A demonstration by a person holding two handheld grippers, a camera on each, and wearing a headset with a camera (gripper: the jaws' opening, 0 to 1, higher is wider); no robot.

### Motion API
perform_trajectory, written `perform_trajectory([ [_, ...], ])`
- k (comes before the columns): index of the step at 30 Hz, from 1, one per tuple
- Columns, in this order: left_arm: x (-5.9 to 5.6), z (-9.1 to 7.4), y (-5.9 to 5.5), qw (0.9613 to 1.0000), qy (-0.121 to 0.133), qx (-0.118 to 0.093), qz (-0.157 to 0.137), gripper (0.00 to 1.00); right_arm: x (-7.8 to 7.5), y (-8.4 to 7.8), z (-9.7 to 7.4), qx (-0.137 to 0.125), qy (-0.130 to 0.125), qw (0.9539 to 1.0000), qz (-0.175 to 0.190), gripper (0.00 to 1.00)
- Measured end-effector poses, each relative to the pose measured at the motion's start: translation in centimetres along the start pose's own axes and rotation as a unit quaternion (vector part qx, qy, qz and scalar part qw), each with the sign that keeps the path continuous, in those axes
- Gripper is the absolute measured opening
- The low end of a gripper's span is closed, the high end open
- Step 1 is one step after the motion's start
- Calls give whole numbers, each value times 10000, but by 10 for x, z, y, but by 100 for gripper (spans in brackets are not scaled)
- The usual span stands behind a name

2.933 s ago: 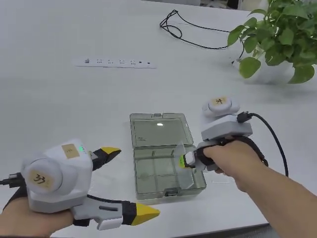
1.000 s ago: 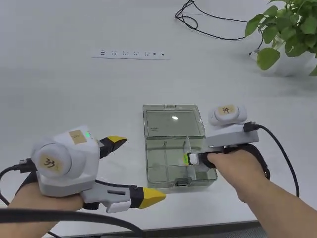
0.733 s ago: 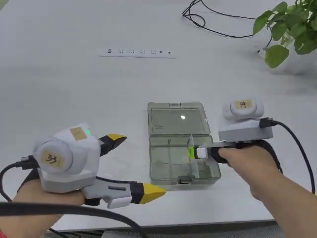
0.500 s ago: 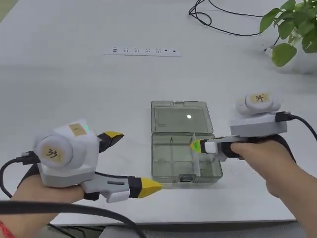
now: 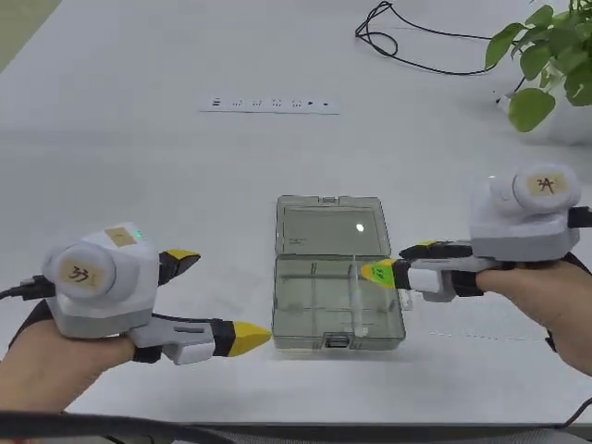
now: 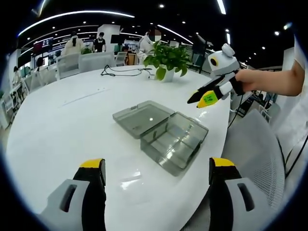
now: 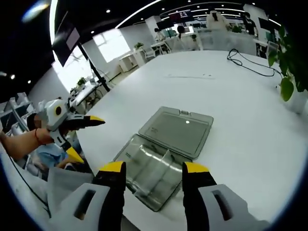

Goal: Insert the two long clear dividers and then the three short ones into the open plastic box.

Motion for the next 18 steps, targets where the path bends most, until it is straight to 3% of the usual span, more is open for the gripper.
perform_trajectory([
  [7, 6, 2, -5, 9994, 189, 199, -200, 85, 1, -7, -13, -122, 289, 9976, -609, 64],
  [12, 10, 5, -14, 9980, 307, 451, -326, 81, -3, -16, -21, -133, 412, 9936, -1046, 71],
  [18, 16, 12, -24, 9944, 468, 815, -479, 74, -13, -31, -30, -186, 514, 9903, -1279, 77],
])
Point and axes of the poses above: the centre of the closed fingertips' face, and the gripper's own axes: z roughly forward along the fingers, x roughly to its left, y roughly out of its top, the point moved 4 cm from there along -z, roughly backward along the fingers, and after that the axes turned 9 degrees about x, right-handed, at the moved point
